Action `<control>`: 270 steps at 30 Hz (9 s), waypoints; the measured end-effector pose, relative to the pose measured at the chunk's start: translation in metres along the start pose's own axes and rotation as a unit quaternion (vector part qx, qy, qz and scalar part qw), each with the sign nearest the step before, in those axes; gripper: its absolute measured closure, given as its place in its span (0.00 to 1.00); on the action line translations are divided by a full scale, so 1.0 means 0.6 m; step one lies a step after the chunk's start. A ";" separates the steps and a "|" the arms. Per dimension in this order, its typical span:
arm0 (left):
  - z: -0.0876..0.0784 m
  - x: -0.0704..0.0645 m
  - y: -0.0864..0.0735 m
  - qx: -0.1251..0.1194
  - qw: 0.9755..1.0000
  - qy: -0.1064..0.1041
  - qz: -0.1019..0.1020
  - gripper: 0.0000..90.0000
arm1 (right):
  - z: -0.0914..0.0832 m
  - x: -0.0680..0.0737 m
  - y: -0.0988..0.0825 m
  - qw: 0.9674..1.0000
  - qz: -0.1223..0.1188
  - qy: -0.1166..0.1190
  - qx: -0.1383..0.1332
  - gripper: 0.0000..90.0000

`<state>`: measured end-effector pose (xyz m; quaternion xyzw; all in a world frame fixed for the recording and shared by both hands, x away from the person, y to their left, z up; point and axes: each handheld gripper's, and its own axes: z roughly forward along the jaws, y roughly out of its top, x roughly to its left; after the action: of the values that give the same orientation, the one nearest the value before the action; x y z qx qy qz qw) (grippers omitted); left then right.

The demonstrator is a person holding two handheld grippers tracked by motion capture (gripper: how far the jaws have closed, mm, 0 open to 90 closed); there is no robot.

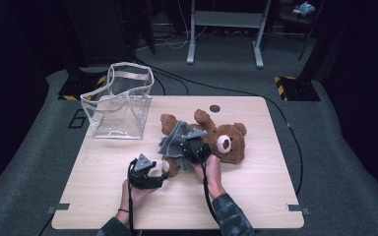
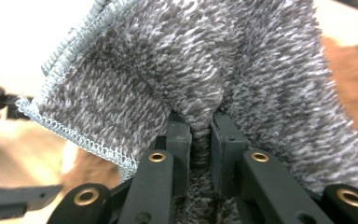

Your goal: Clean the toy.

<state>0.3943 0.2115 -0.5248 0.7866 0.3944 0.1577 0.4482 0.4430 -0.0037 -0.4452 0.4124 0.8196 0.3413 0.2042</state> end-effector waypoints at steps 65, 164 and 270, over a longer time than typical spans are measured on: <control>0.057 -0.016 0.036 -0.016 1.000 0.024 0.001 0.69 | -0.058 -0.035 -0.044 0.998 -0.032 -0.057 -0.012 0.88; 0.032 -0.003 0.056 -0.057 0.997 -0.014 -0.045 0.76 | -0.045 -0.034 -0.042 0.999 -0.008 -0.023 -0.029 0.88; 0.051 0.011 0.034 -0.024 0.999 0.011 -0.045 0.74 | -0.105 -0.287 -0.072 0.974 0.108 -0.199 -0.025 0.88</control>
<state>0.4268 0.1928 -0.5256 0.7555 0.4304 0.1549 0.4690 0.4802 -0.1872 -0.4243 0.5527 0.7043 0.2933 0.3352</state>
